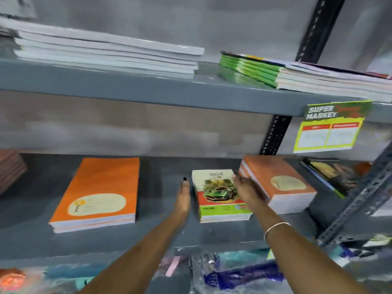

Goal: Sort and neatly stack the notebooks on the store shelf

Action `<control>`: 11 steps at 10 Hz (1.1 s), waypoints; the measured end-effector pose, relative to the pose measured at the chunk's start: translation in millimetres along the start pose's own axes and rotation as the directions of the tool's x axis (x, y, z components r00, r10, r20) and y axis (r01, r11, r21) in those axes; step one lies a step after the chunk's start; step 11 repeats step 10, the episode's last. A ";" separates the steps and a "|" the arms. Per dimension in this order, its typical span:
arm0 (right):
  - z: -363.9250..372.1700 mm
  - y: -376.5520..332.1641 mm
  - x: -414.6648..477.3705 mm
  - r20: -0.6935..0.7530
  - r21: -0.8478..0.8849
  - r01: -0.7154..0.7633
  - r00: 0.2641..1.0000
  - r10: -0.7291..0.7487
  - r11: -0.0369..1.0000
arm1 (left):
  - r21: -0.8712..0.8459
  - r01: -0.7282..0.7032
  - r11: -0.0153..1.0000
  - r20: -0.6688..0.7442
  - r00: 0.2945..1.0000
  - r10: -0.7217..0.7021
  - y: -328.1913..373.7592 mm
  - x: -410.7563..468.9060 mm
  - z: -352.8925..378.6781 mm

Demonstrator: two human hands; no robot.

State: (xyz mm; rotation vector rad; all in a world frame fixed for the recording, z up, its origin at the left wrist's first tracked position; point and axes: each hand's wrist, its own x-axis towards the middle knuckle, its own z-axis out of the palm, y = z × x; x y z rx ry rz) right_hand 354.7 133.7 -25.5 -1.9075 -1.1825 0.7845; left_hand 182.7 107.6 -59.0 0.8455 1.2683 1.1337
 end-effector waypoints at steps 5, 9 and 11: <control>29.1 84.2 54.0 0.192 0.346 -0.318 0.945 0.265 0.883 | -0.227 0.169 0.959 -0.070 0.979 -0.189 -17.4 -0.5 26.8; 86.0 4.5 3.7 0.353 0.324 -0.258 0.926 0.136 0.910 | -0.145 0.179 0.973 -0.068 0.979 -0.190 6.3 23.6 -61.9; 79.6 -6.6 -11.0 0.295 0.251 -0.127 0.954 0.049 0.960 | -0.103 0.093 0.990 -0.083 0.991 -0.102 7.8 15.5 -64.4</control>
